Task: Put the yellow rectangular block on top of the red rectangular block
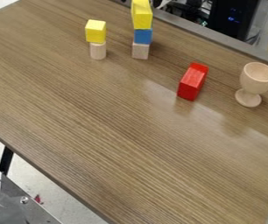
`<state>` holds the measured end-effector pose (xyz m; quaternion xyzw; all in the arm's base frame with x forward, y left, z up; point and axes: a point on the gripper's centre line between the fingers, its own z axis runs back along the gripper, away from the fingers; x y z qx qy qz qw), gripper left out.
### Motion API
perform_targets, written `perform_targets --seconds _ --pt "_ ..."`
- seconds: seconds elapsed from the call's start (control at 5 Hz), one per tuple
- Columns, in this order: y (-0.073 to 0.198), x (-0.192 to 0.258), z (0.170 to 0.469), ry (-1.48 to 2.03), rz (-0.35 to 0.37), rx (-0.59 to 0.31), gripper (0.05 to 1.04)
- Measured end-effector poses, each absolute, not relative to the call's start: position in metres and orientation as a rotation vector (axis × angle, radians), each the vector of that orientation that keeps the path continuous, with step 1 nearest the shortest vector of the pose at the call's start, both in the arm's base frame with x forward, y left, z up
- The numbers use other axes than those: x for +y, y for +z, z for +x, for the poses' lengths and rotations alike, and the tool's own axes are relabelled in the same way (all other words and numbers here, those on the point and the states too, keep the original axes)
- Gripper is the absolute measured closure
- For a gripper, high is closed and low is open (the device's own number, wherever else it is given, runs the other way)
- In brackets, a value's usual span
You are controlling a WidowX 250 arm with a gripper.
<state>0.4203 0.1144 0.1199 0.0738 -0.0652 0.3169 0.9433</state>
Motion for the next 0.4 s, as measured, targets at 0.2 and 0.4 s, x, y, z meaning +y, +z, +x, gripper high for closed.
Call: perform_targets --seconds 0.2,0.4 --pt "0.1139 0.1144 0.4204 0.648 0.152 -0.119 0.083" --pt "0.1107 0.1134 0.4201 0.649 0.147 -0.109 0.083"
